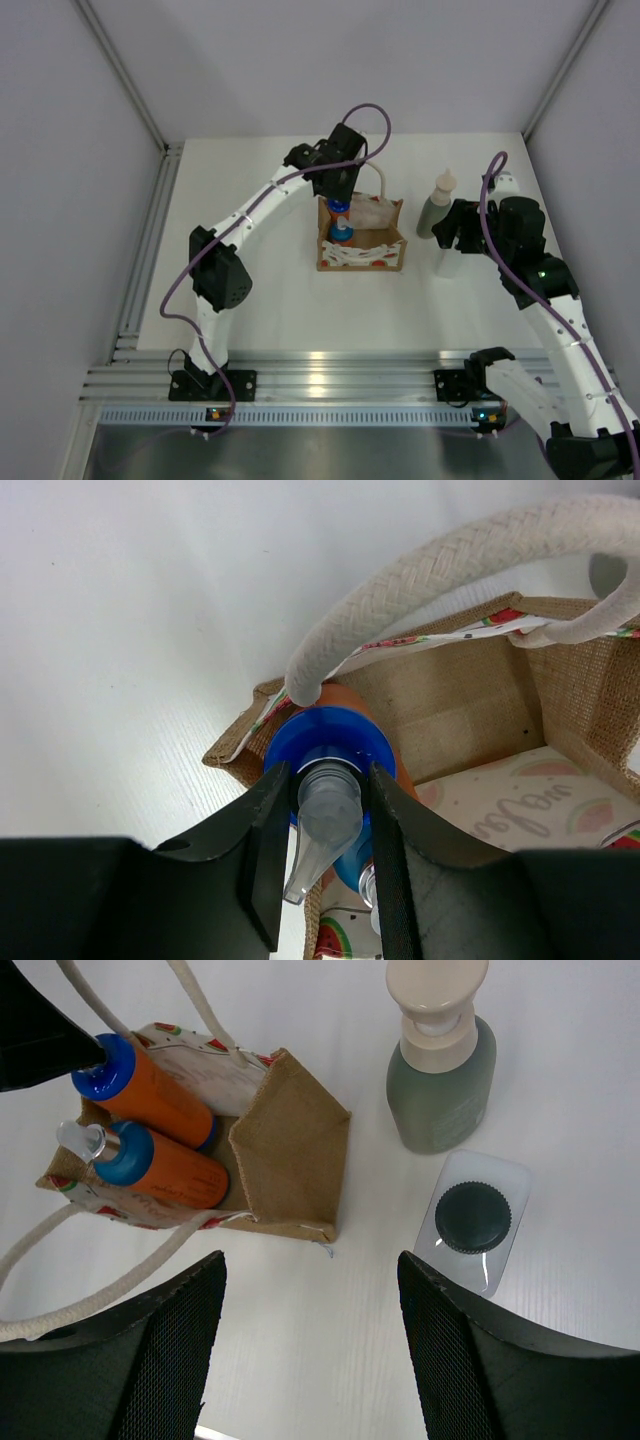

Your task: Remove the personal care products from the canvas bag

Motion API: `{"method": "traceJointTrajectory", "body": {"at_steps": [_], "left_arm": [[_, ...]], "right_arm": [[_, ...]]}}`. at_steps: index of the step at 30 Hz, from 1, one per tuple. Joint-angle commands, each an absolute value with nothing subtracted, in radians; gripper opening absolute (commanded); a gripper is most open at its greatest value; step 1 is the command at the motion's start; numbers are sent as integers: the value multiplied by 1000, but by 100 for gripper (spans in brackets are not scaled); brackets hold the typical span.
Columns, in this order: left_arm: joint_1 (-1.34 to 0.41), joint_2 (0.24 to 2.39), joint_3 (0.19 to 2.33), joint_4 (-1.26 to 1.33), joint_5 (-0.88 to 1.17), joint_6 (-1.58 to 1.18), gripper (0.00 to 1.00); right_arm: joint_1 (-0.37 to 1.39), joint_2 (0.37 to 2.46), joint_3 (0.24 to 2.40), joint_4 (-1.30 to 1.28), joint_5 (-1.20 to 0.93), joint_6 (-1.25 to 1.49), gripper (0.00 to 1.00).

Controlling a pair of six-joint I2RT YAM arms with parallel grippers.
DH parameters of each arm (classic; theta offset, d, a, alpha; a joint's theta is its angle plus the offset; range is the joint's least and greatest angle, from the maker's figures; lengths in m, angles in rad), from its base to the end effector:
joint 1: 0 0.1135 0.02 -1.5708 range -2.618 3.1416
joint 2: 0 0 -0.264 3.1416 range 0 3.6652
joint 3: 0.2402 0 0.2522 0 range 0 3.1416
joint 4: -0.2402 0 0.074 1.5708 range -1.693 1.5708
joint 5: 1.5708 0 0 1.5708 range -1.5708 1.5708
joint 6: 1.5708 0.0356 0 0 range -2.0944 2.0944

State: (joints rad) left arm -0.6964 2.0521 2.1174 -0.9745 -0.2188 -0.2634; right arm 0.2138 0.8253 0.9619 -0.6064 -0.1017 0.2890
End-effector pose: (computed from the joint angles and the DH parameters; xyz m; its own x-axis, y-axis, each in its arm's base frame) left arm 0.3498 -0.2824 0.3376 -0.7208 0.2714 -0.6378 0.3482 0.9374 0.0054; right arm 0.1683 0.0402 0.3507 -0.5094 0.1795 -0.8416 -0.1610 0.9408 0.2982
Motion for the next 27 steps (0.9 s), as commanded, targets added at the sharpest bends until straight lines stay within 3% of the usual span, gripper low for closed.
{"method": "traceJointTrajectory", "body": {"at_steps": [1,27], "left_arm": [[-696,1954,2186,-930,-255,-270,0],[-661,1790,2282,-931,-356,-285,0]], "right_arm": [[227,816,963,-588,-106,279,67],[229,819,959,-588,-98,276,67]]}}
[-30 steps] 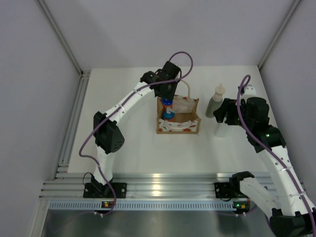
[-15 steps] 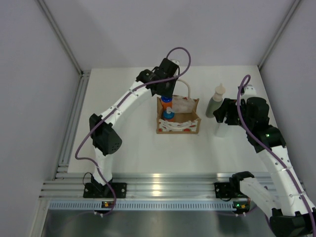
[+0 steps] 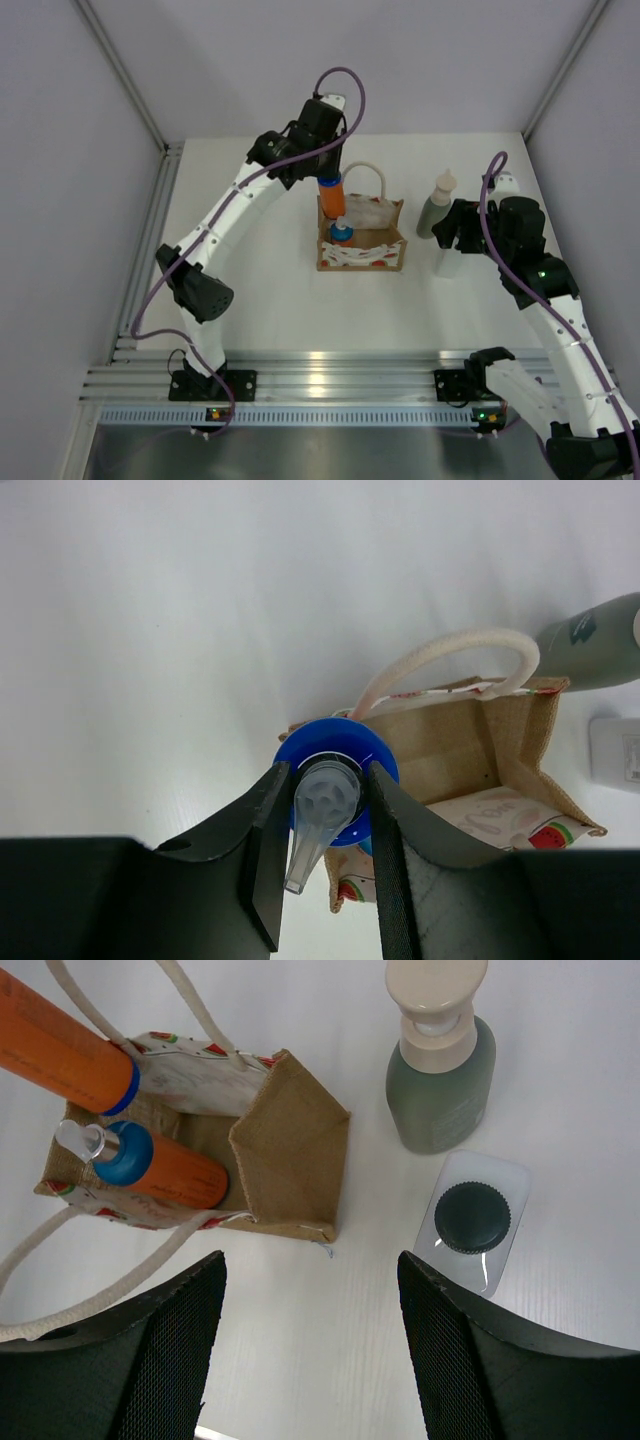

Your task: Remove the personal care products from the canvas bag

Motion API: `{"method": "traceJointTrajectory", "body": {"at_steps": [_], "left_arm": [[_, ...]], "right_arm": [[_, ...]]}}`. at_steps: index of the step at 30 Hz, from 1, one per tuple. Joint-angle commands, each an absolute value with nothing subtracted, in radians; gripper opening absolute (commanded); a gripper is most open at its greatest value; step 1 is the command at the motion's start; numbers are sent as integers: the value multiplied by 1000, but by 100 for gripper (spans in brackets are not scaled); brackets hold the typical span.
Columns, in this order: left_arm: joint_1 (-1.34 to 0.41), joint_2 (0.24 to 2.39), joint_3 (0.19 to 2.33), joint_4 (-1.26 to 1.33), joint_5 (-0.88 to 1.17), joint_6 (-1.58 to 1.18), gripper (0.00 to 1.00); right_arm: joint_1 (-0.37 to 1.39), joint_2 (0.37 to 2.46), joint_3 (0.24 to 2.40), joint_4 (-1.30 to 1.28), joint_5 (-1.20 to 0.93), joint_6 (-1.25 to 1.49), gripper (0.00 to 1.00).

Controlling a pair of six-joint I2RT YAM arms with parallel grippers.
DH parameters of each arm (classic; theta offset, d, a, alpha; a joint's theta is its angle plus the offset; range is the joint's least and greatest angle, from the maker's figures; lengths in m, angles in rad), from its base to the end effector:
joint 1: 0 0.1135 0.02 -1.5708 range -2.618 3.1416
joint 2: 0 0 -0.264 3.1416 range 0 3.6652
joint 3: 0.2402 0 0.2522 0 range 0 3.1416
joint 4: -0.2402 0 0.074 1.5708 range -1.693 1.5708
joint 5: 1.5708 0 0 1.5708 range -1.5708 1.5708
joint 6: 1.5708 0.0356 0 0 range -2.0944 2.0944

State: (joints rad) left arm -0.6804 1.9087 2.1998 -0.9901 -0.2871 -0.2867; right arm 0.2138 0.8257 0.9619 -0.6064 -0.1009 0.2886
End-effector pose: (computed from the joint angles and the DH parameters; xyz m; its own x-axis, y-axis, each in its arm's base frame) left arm 0.3233 -0.2487 0.4208 -0.6027 0.1389 -0.7858 0.2757 0.9603 -0.0417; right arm 0.1684 0.0402 0.3507 -0.5095 0.1792 -0.8416 -0.1605 0.9411 0.2975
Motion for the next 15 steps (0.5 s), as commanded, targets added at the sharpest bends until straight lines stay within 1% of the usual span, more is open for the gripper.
{"method": "traceJointTrajectory", "body": {"at_steps": [1,7,13,15], "left_arm": [[-658,1783,2284,-930,-359,-287,0],[-601,1729,2289,-931,-374,-305,0],[-506,1678,2298,-936,-357,-314,0],[-466,1669,2261,-933,-330,-330,0]], "right_arm": [[229,818,959,-589,-98,276,67],[226,825,960,-588,-100,276,67],[229,828,966,-588,-101,278,67],[229,828,963,-586,-104,279,67]]}}
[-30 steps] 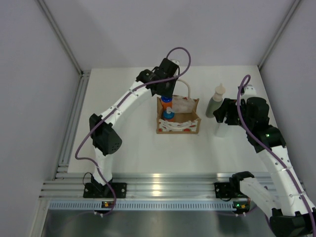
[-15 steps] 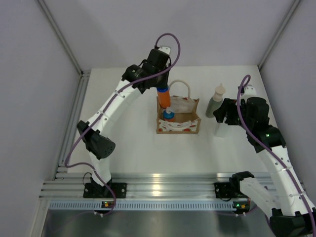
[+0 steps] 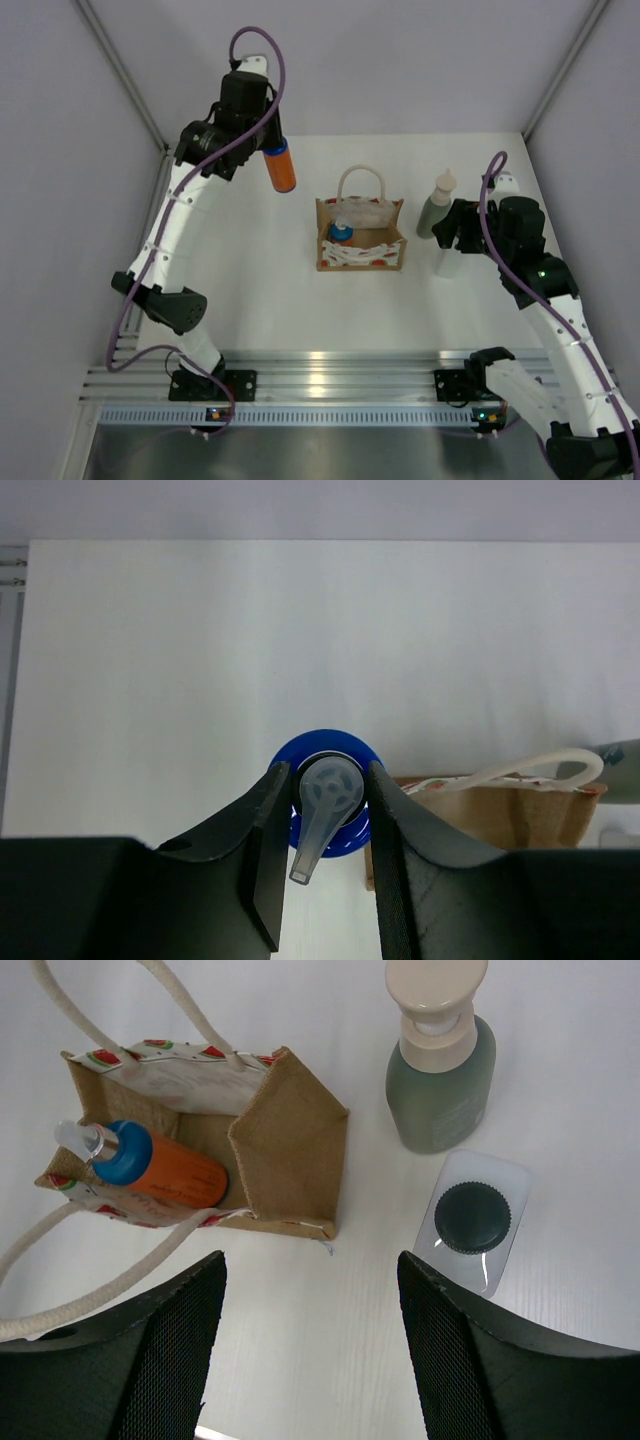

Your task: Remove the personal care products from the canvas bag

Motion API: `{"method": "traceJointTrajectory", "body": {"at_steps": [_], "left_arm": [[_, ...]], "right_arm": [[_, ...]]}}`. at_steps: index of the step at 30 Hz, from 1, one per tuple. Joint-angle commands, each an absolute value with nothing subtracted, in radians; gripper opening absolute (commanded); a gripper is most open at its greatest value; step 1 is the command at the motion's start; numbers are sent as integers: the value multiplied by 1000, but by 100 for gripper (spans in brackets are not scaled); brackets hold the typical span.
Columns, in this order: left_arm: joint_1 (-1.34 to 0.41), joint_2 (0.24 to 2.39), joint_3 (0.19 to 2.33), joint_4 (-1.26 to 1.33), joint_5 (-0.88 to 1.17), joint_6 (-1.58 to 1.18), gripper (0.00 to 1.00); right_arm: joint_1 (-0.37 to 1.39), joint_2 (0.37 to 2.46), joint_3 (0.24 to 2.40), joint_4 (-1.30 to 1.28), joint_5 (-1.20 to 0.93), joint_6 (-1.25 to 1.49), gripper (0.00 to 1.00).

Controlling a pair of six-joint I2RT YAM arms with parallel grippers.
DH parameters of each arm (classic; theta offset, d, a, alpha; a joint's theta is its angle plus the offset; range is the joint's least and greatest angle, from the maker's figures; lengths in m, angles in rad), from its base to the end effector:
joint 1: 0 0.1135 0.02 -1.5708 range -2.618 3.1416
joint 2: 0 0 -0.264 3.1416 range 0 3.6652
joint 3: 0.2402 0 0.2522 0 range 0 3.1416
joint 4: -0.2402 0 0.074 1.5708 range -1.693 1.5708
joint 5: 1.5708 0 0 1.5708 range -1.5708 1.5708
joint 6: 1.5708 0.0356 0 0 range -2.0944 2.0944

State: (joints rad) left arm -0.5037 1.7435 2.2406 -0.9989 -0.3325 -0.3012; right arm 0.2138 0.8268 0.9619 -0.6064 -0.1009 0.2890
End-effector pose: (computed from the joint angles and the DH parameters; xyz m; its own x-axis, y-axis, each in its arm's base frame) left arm 0.3090 -0.1570 0.4913 -0.4633 -0.0648 -0.8838 0.0714 0.9913 -0.1102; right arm 0.1686 0.0403 0.3505 -0.5105 0.1793 -0.8410 -0.1599 0.9411 0.2978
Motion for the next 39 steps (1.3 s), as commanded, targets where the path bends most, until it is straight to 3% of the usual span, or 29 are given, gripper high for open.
{"method": "traceJointTrajectory", "body": {"at_steps": [1,18,35,39], "left_arm": [[-454,1661,2243,-931,-324,-339,0],[-443,1378,1327,-433,-419,-452,0],[-469,1292,1098,-383,-417,-506,0],[-468,1305,1109,-383,-414,-506,12]], "right_arm": [[229,828,962,-586,-104,281,67],[232,821,939,-575,-132,287,67],[233,828,971,-555,-247,270,68],[232,841,988,-540,-282,272,68]]}}
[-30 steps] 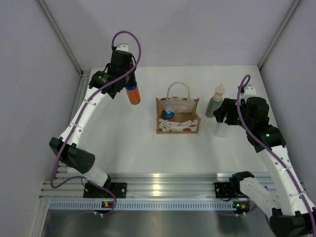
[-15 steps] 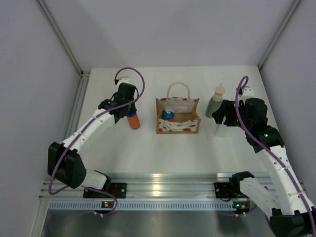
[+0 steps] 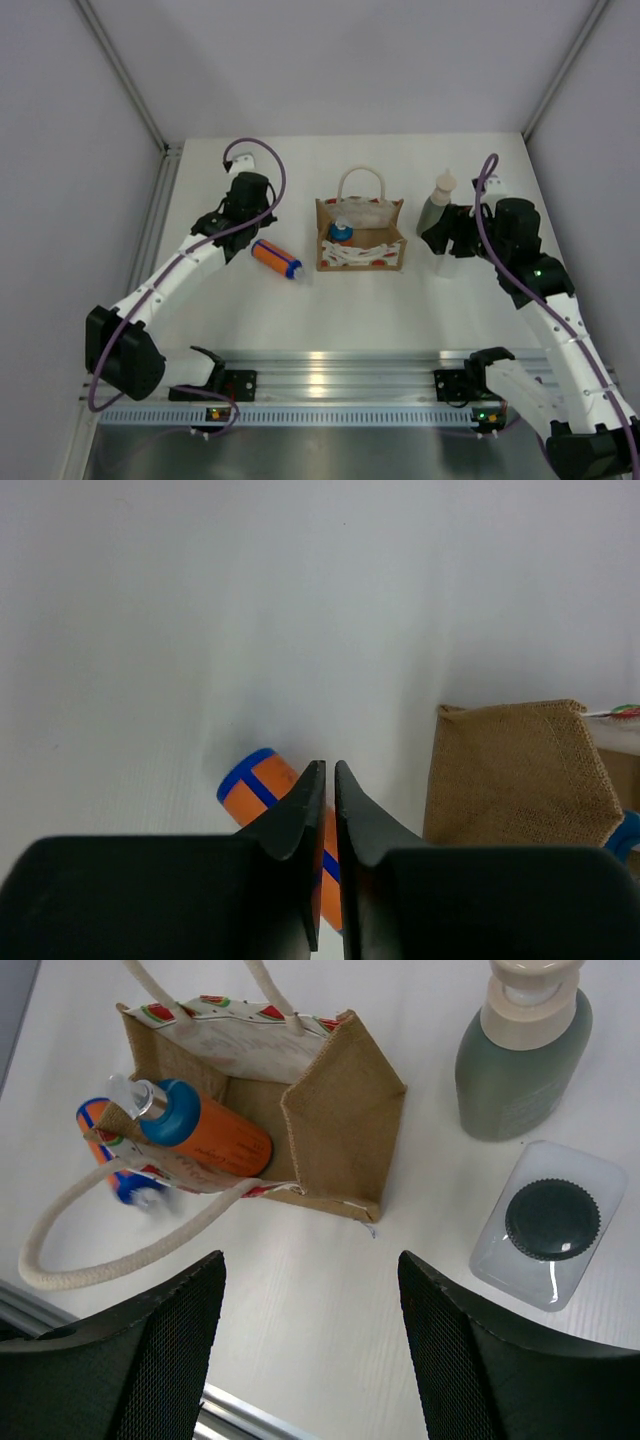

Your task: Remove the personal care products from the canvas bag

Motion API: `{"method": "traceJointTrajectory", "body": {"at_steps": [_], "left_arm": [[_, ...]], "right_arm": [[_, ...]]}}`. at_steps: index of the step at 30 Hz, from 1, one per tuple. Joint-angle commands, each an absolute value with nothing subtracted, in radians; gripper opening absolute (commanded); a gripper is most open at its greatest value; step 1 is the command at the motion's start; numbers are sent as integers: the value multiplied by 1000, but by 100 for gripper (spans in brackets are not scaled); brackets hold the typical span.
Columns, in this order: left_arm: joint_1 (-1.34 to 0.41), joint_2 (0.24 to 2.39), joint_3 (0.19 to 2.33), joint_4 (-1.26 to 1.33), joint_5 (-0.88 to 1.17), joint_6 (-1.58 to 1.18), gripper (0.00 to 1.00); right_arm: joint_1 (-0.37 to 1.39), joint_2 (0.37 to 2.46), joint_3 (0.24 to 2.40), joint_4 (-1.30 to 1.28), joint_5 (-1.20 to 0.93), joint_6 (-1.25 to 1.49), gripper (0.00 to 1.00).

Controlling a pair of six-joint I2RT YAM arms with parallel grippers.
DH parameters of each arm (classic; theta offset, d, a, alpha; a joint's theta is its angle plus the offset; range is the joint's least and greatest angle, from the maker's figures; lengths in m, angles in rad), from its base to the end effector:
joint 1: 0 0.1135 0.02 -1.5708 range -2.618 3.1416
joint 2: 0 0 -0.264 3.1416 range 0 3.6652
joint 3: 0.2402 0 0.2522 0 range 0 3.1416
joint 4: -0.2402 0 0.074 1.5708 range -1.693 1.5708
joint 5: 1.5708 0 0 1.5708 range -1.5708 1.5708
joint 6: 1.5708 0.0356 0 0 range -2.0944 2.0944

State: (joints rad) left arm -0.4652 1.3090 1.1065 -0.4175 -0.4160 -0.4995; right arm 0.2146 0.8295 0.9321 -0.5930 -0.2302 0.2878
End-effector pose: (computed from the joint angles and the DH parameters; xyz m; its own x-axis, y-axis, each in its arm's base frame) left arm 0.2660 -0.1174 0.3161 -0.5116 -0.2334 -0.8269 -0.1465 0.9720 -0.1837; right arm 0.1694 0.0452 0.3418 -0.5559 0.1617 -0.8154 -0.2568 0.8995 0.3534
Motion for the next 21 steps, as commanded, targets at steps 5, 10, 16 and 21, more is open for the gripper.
{"method": "traceJointTrajectory", "body": {"at_steps": [5,10,16,21], "left_arm": [[-469,1281,1132,-399,-405,-508,21],[-468,1256,1157,-426,-420,-528,31],[-502,1281,1178,-581,-390,-609,60],[-526,1224,1072,-643,-362,-692,98]], "right_arm": [[236,867,1003,-509,-353,278,68],[273,928,1026,-468,-370,288,68],[412,979,1060,-465,-350,250,68],[584,1049,1104,-469,-284,176,68]]}}
